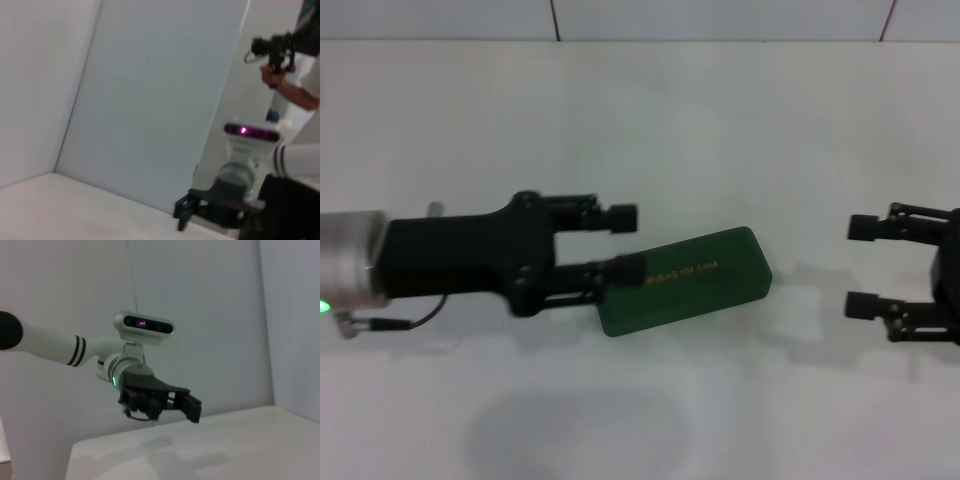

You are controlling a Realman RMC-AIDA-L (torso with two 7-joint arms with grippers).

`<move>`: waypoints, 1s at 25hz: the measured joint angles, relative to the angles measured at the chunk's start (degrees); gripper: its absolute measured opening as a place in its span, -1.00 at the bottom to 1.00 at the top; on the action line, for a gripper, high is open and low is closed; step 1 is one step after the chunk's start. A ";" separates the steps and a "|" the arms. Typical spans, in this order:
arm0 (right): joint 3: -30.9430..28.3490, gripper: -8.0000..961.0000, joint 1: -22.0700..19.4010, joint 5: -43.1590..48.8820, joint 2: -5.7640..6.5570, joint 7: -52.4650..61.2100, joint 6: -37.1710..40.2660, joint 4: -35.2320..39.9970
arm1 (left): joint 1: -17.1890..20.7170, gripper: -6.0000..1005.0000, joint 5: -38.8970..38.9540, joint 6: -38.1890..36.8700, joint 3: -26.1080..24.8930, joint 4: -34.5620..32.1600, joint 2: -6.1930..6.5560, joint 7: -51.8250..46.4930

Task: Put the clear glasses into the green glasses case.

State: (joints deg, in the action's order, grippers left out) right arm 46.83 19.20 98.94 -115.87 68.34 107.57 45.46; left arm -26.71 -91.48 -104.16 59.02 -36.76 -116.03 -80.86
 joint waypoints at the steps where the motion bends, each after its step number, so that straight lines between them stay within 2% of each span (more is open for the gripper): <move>1: 0.11 0.59 0.42 -0.03 -0.02 -0.61 -0.11 -0.88 | 0.21 -0.24 -0.03 -1.37 -0.14 0.01 0.80 -1.16; 3: 0.30 0.59 1.56 -0.12 -0.06 -1.86 -0.22 -3.01 | 0.54 -0.10 -0.47 -3.73 0.14 0.00 1.63 -1.83; 5: 0.50 0.59 2.41 -0.31 -0.16 -2.14 -0.24 -4.21 | 1.21 0.04 -0.79 -4.88 0.23 -0.10 1.74 -0.47; 10: 3.16 0.59 3.61 -2.73 -0.26 -2.19 0.10 -5.37 | 3.26 0.48 -1.11 -5.25 0.04 -0.08 1.52 5.21; 16: 9.41 0.59 3.77 -6.83 -0.23 -2.21 -0.57 -5.38 | 3.46 0.77 -2.72 -4.81 -0.22 0.06 1.30 7.58; 25: 15.20 0.59 3.76 -8.77 -0.29 -2.70 -3.35 -5.37 | 3.48 0.77 -3.74 -4.61 -0.31 0.42 1.36 7.98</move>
State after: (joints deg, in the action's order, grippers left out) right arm 62.03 22.96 90.17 -116.16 65.63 104.22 40.09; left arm -23.23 -95.22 -108.77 58.71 -36.34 -114.67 -72.88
